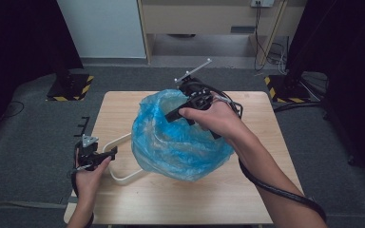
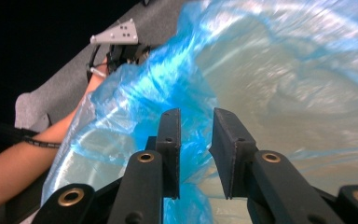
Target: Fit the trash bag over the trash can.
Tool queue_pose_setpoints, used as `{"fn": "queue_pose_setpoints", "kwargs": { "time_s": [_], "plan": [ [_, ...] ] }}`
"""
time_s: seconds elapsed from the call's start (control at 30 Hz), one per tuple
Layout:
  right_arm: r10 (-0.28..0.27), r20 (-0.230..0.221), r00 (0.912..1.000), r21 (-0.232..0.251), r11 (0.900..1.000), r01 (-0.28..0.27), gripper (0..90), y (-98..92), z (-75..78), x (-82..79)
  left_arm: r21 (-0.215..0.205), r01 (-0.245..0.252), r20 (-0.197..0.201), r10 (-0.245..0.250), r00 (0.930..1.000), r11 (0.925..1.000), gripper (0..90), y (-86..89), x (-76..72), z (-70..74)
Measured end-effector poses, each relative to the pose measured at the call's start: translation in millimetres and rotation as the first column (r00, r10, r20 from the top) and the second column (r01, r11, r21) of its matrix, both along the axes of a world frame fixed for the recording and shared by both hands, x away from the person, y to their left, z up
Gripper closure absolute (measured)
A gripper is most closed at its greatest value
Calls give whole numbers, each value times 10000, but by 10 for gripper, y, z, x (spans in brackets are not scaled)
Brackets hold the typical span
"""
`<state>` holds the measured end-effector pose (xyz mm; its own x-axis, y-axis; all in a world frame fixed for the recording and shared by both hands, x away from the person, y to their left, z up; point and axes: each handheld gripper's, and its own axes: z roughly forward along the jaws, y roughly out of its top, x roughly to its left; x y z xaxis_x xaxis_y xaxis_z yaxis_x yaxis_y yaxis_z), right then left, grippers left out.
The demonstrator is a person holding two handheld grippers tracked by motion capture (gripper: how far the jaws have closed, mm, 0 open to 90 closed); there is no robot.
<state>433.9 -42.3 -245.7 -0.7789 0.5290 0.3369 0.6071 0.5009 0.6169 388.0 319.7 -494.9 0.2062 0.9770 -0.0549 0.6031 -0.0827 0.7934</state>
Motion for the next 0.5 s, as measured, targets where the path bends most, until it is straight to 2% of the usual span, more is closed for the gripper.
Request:
{"fn": "queue_pose_setpoints", "kwargs": {
  "time_s": [0.17, 0.37, 0.5],
  "plan": [
    [-379, 0, 9993, 268, 9989, 379, 773, -15, 16, 45, 22, 25, -12, -25, 10000, 10000, 140, -6, 0, 0],
    [-453, -343, 9984, -147, 9989, 448, 805, 82, -153, 130, 31, 26, -14, -26, 10000, 10000, 140, -3, 1, -2],
    [-525, -542, 9971, -214, 9985, 514, 800, 139, -216, 168, 35, 42, -52, -41, 10000, 10000, 140, 0, 3, -6]
  ]
}}
